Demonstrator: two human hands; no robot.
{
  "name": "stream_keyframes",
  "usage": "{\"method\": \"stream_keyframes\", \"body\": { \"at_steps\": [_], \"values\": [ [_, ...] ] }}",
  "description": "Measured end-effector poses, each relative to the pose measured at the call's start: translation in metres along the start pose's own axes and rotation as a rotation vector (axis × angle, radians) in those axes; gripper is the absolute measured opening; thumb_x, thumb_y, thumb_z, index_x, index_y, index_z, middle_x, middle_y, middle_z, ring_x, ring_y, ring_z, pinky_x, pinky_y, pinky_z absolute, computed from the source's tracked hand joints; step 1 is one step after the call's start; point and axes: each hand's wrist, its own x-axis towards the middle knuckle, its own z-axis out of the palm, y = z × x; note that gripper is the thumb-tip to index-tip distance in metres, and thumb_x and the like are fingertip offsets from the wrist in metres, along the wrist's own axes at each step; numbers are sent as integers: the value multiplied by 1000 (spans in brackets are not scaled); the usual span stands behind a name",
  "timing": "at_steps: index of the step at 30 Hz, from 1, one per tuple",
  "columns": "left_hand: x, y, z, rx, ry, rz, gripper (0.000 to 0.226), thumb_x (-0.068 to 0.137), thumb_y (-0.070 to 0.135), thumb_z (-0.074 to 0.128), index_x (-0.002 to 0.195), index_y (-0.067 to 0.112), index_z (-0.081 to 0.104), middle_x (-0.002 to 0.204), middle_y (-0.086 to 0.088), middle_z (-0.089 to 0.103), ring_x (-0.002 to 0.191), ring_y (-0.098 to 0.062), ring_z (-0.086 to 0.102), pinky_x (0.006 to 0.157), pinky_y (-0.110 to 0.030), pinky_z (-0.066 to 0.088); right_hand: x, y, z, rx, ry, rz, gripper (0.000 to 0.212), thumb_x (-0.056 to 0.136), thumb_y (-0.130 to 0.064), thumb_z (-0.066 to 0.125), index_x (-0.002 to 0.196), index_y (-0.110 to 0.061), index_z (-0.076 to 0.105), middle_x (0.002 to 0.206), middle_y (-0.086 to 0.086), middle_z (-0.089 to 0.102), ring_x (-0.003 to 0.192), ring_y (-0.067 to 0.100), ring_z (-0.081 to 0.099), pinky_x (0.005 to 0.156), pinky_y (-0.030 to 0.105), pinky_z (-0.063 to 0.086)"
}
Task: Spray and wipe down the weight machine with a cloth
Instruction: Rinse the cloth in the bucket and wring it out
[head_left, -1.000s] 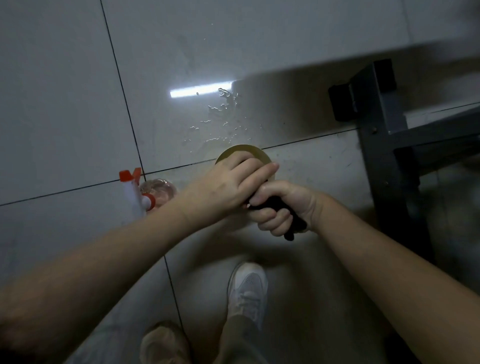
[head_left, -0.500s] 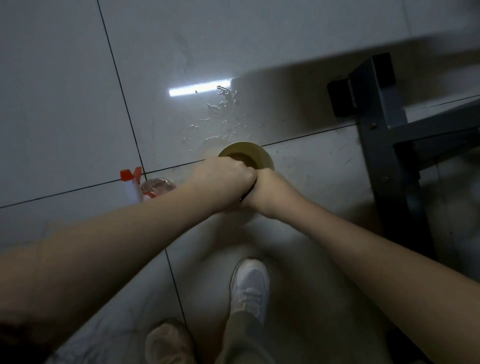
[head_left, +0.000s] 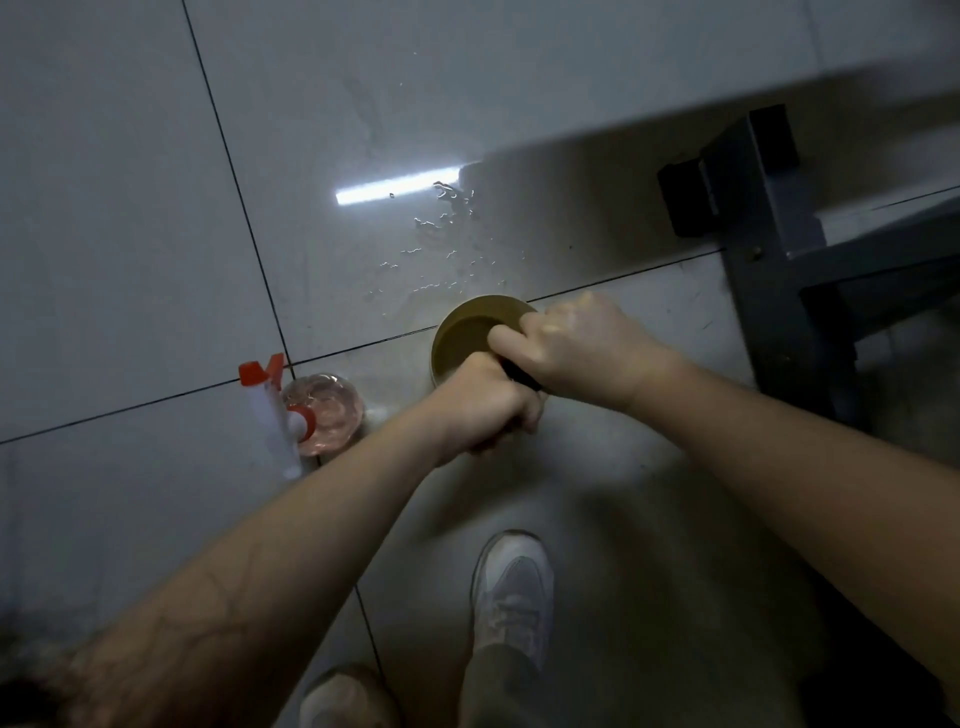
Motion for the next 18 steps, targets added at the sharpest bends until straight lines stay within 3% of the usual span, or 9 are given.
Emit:
{"method": "stream_keyframes", "body": {
  "at_steps": [6,8,10,13,18],
  "values": [
    [-11,-8,11,-368,-160,-67,37,78,-12,43,56,16,31,46,3,27,35,-7,21,35,-11,17,-3,5,-4,-64,161,-151,28,78,2,39,65,-17,55,47,1,43,34,21,44,44,20,18],
    [-13,-11,12,-461,-210,-75,32,72,-8,47,59,16,29,46,4,24,33,-4,19,34,-8,16,-1,4,-3,-87,216,-166,35,82,2,33,64,-18,55,47,0,42,34,19,43,45,20,16],
    [-14,-11,10,-545,-255,-79,25,61,-1,48,60,15,29,44,6,24,31,-3,19,34,-6,16,3,6,-2,-98,228,-202,26,79,2,43,65,-17,55,48,0,41,35,18,43,43,20,18],
    [-13,-11,10,-621,-296,-82,23,57,2,47,59,15,29,43,6,25,29,-1,20,33,-6,15,4,10,1,-83,238,-245,14,75,-1,58,70,-14,55,50,2,42,36,19,44,37,20,25],
    [-13,-16,8,-666,-349,-110,22,58,2,46,45,18,37,41,7,26,28,0,21,33,-5,13,4,10,9,-90,302,-263,18,81,1,52,78,-13,41,51,1,40,37,18,42,40,20,22]
  ]
}}
